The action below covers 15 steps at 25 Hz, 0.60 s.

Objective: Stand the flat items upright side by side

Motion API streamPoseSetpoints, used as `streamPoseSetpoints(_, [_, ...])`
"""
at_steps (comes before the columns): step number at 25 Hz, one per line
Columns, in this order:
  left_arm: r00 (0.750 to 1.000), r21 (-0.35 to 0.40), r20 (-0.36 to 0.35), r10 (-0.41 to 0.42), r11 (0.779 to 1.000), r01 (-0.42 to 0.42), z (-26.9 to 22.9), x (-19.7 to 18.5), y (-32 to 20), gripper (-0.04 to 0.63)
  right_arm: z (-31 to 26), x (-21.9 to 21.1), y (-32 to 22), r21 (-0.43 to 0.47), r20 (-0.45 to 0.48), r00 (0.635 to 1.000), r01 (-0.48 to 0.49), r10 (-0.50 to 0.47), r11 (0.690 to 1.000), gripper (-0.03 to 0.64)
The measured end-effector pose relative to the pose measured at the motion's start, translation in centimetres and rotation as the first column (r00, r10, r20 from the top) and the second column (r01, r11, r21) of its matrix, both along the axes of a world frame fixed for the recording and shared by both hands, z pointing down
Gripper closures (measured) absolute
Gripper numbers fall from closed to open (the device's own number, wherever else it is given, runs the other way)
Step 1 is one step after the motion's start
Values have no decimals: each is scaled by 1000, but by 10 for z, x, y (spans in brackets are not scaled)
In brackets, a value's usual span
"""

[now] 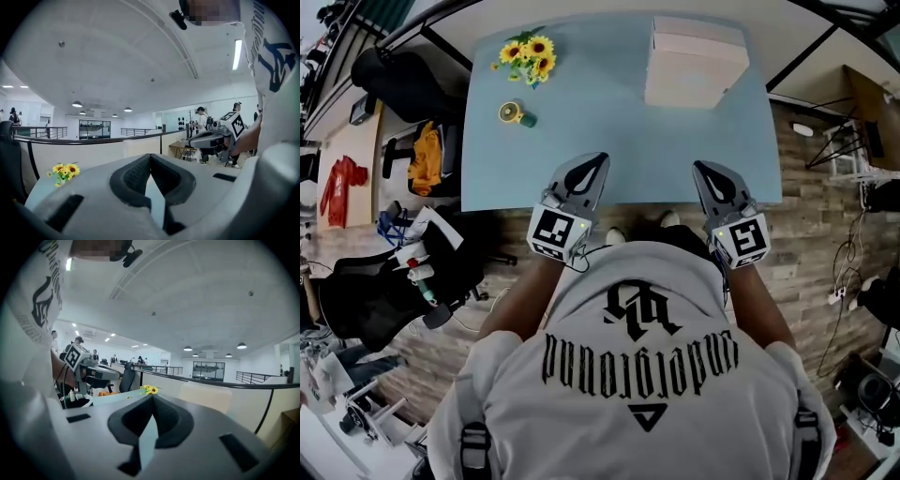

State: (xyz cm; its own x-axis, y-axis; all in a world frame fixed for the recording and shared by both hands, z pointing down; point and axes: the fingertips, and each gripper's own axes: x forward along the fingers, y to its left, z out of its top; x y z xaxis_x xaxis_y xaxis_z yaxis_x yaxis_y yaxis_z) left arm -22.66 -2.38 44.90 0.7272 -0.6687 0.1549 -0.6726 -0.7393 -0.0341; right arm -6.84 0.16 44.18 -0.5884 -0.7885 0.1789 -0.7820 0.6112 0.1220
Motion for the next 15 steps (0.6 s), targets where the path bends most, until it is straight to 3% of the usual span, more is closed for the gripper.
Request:
streamPoseSetpoints(5, [1000,23,-4,-13,1000,13,-5,5,26,595,-11,3,29,46,-11,1000,17,-16,999,612])
streamPoseSetpoints(15, [995,69,-43,-88,993,91,0,66,108,595,-15,50,108,86,39,994,102,-106,991,612])
